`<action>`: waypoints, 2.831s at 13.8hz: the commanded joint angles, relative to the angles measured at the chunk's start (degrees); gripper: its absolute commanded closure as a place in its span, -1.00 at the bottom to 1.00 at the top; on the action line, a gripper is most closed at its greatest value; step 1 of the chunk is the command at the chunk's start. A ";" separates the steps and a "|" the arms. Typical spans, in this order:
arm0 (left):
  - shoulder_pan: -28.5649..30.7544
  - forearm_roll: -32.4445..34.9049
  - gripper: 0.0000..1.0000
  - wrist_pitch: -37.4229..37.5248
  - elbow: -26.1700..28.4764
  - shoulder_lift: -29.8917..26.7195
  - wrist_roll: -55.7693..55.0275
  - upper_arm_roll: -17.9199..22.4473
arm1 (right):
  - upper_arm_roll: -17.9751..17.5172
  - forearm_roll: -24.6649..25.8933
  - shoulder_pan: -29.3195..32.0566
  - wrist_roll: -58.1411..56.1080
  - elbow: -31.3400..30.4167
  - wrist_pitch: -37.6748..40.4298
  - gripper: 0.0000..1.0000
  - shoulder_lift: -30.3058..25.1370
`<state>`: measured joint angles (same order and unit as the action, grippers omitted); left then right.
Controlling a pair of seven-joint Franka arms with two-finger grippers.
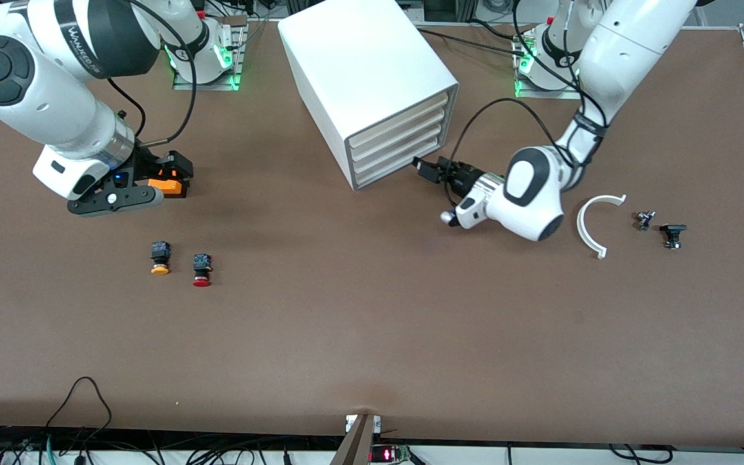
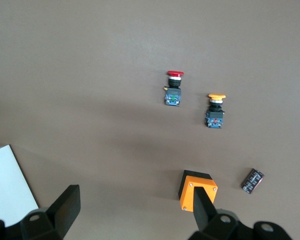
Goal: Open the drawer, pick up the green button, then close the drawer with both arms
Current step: 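Reach the left gripper to the drawer handle while the right gripper advances, then pull the drawer open with the left gripper while the right gripper approaches, then lower the right gripper into the drawer and grasp the green button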
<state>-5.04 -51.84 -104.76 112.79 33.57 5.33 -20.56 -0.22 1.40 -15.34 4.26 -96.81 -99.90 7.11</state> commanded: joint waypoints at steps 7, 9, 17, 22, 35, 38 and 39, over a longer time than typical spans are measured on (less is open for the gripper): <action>-0.50 -2.30 -0.76 -6.77 9.20 0.01 13.74 -3.17 | -0.30 -0.35 -2.31 -3.99 5.57 -2.75 -1.00 4.40; -0.50 -2.30 0.53 -7.30 9.81 -0.08 15.40 -3.78 | -1.35 -0.09 -4.51 -6.10 8.90 -3.37 -1.00 6.50; 5.21 -1.59 1.00 -11.78 7.02 -1.31 20.16 0.94 | -2.33 -0.26 -15.14 -12.00 21.55 -9.52 -1.00 18.54; 7.76 -1.68 -1.00 -11.17 5.42 -4.90 18.23 3.42 | -2.42 -0.35 -17.34 -13.57 25.87 -11.01 -1.00 23.20; 14.44 49.44 -1.00 4.27 -10.21 -36.38 10.36 11.86 | -4.44 -0.09 -29.39 -47.48 30.27 -19.37 -1.00 37.54; 14.35 50.70 -1.00 5.44 -10.05 -36.38 3.21 12.03 | -4.53 0.18 -31.49 -51.80 30.19 -19.63 -1.00 39.02; 14.18 50.70 -1.00 5.88 -10.14 -36.38 2.59 12.21 | -4.44 0.53 -32.72 -52.51 30.19 -20.24 -1.00 39.90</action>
<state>9.72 -2.70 -100.36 104.18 -4.25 10.87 -8.58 -4.80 1.36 -46.39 -45.55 -68.50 -119.92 44.52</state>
